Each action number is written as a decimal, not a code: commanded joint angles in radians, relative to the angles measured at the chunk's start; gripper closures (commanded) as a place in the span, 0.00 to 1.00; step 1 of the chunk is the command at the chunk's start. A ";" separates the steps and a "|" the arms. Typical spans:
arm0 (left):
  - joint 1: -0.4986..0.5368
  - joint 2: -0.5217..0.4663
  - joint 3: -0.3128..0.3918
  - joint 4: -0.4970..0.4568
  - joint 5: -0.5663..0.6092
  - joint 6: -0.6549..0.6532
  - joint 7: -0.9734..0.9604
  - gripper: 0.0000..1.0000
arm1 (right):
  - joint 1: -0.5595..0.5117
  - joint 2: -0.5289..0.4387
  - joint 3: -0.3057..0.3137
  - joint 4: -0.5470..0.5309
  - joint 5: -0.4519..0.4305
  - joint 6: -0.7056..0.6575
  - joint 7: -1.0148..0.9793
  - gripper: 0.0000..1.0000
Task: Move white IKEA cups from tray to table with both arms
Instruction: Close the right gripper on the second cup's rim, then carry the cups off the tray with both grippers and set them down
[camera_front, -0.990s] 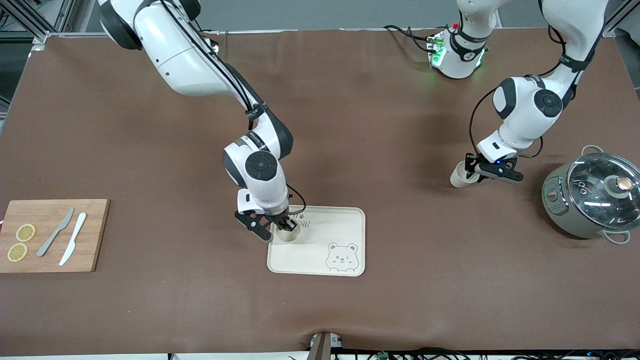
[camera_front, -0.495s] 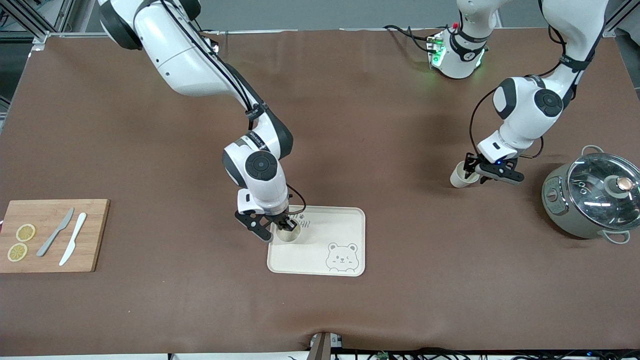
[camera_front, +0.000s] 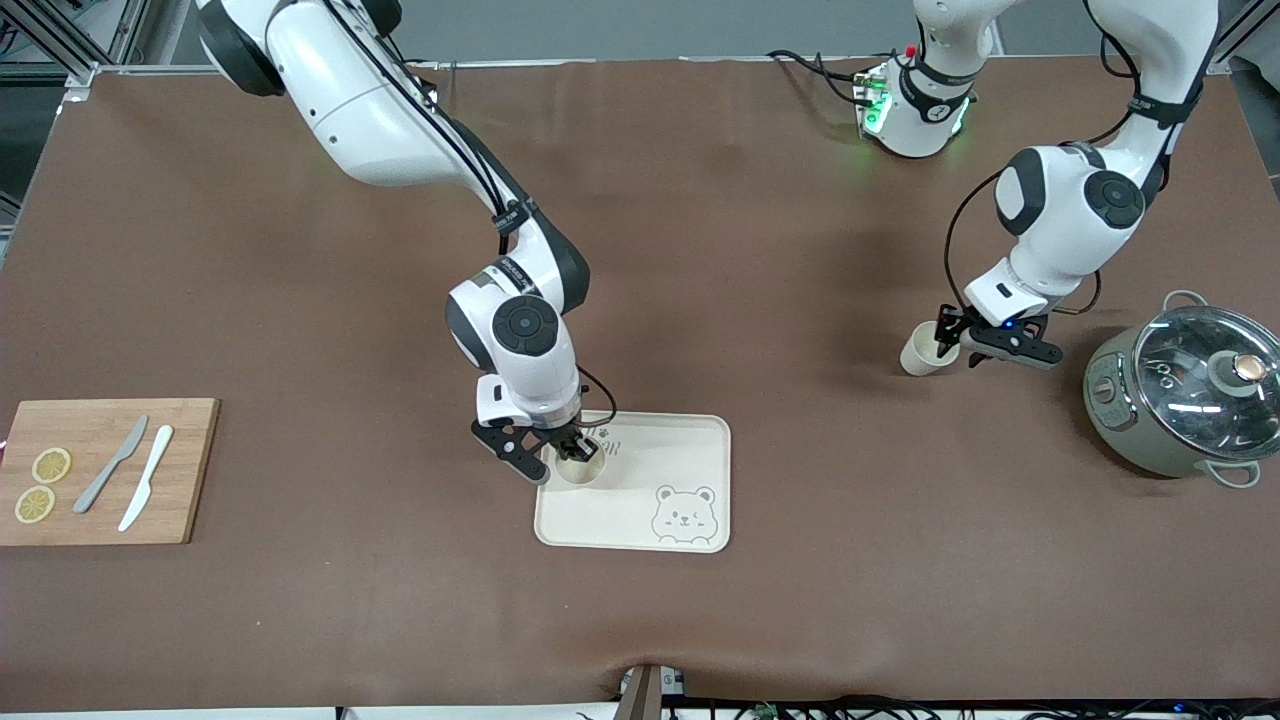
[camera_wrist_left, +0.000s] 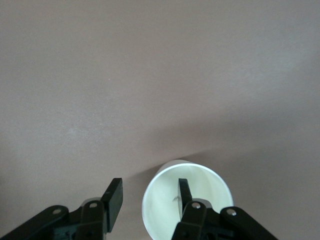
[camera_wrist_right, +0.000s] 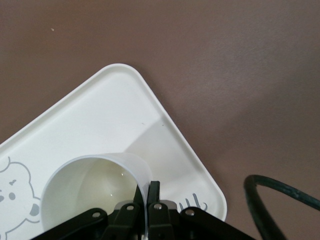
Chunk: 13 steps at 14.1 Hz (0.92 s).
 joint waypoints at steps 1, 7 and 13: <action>0.011 -0.090 -0.025 0.018 -0.059 -0.116 0.027 0.47 | 0.004 -0.081 0.002 -0.007 -0.003 -0.084 0.011 1.00; 0.009 -0.150 -0.025 0.136 -0.111 -0.314 0.030 0.20 | -0.053 -0.233 0.021 -0.008 0.133 -0.262 -0.185 1.00; 0.006 -0.148 -0.023 0.325 -0.119 -0.492 -0.039 0.00 | -0.240 -0.454 0.018 -0.011 0.230 -0.639 -0.637 1.00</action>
